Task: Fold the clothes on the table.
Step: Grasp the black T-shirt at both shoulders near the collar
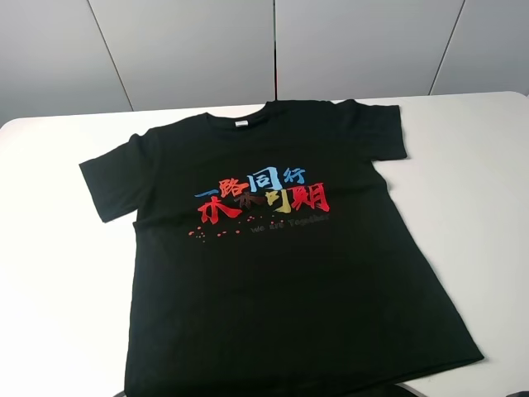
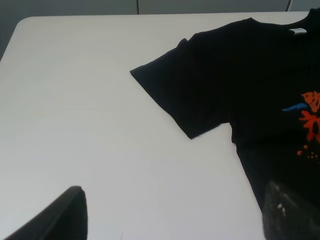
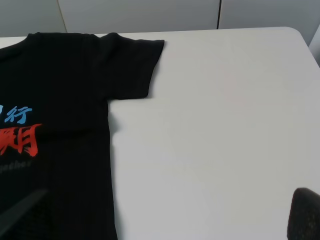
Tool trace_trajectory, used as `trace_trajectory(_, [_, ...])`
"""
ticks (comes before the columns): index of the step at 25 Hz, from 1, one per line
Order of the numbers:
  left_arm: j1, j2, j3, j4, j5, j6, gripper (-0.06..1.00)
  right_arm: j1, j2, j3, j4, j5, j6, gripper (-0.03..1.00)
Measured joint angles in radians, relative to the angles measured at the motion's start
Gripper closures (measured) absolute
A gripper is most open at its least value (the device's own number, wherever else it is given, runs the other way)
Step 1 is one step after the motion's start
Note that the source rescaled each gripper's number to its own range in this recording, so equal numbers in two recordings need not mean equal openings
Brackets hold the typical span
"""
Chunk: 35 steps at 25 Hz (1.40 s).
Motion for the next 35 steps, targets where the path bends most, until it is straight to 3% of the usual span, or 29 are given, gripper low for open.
trace_trajectory(20, [0.0,0.0,0.0,0.013,0.0,0.0,-0.04,0.0,0.0,0.0,0.0,0.0,0.0,-0.03])
trace_trajectory(25, [0.0,0.0,0.0,0.013,0.0,0.0,-0.04,0.0,0.0,0.0,-0.074,-0.011,-0.062,-0.03])
trace_trajectory(35, [0.0,0.0,0.0,0.027,0.0,0.0,-0.04,0.0,0.0,0.0,-0.077,-0.011,-0.05,-0.03])
